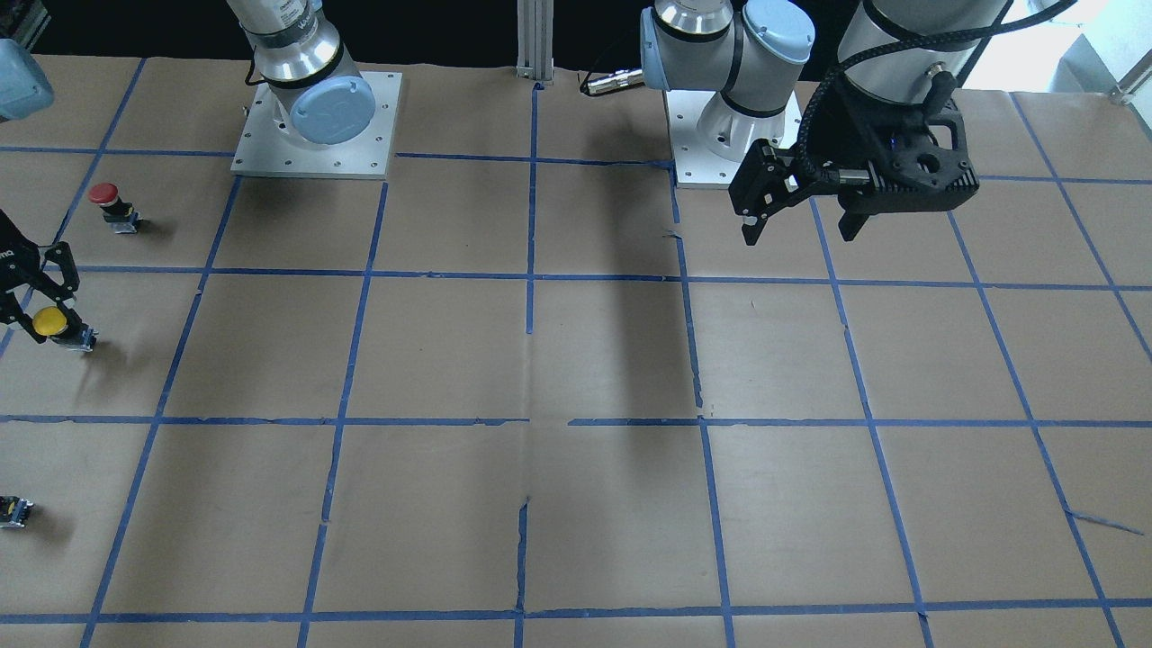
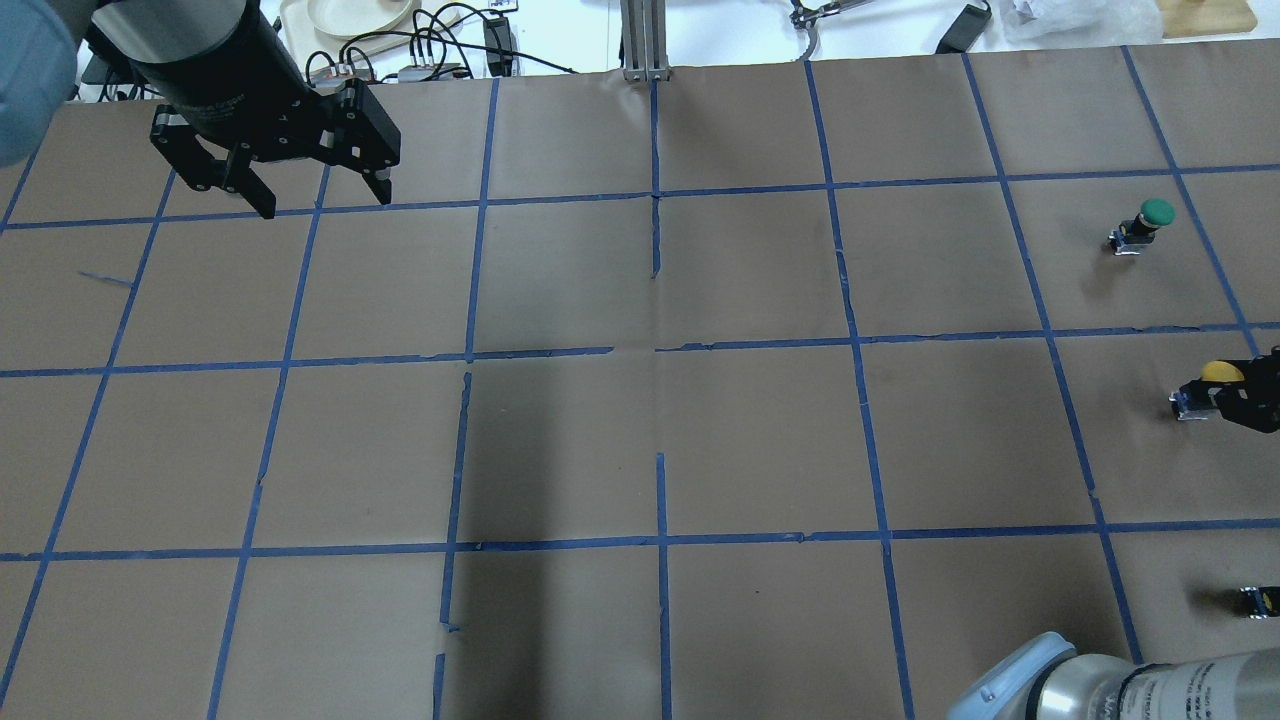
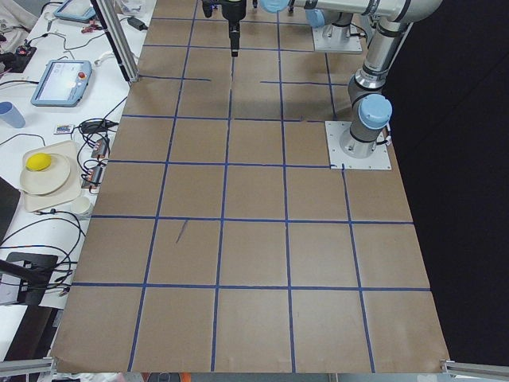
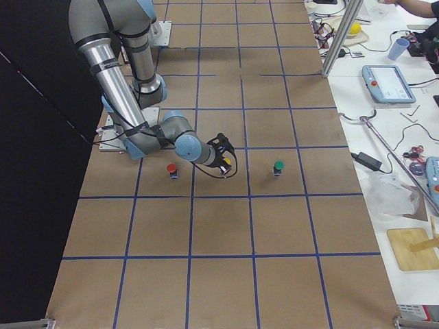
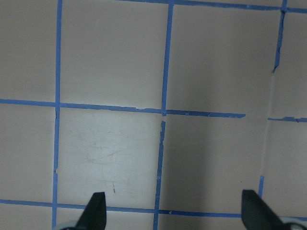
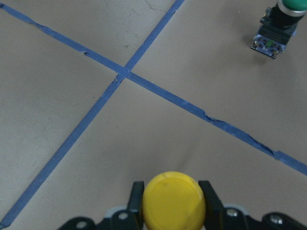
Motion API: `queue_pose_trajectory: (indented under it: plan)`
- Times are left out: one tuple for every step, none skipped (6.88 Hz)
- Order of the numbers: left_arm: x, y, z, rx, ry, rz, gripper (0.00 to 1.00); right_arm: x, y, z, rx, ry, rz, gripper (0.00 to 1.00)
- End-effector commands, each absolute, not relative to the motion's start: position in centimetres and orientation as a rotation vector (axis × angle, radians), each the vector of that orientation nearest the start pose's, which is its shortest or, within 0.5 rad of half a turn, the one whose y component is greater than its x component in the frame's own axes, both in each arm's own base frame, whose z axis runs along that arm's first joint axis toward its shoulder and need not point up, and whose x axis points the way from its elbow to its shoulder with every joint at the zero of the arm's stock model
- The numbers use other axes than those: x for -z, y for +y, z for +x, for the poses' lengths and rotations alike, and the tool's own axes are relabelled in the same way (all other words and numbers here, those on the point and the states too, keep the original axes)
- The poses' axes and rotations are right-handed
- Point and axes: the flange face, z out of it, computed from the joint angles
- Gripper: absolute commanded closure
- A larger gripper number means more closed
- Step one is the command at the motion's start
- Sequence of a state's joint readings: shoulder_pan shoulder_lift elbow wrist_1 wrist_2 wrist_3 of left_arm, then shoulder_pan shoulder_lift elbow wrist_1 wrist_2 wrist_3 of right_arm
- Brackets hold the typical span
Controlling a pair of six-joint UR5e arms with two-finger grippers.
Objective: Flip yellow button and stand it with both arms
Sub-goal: 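Set the yellow button upright on the table with the right gripper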
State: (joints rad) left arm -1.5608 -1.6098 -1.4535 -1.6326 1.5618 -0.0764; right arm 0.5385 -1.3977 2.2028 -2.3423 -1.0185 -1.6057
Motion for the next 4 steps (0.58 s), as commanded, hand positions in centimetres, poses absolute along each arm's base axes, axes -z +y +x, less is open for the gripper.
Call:
queue_pose_trajectory:
  plan:
    - [-52.39, -50.70, -12.86, 0.004, 3.146, -0.138, 0.00, -19.82, -38.65, -28.53, 0.760, 2.741, -0.779, 0.50]
    - [-52.54, -50.51, -12.86, 0.007, 3.146, -0.138, 0.00, -19.78, -38.67, -28.56, 0.760, 2.743, -0.769, 0.39]
    - [-52.54, -50.50, -12.86, 0.007, 3.146, -0.135, 0.00, -19.71, -38.67, -28.56, 0.758, 2.743, -0.766, 0.13]
    - [-52.46, -50.56, -12.86, 0.004, 3.147, -0.133, 0.00, -19.97, -38.69, -28.61, 0.761, 2.749, -0.768, 0.02]
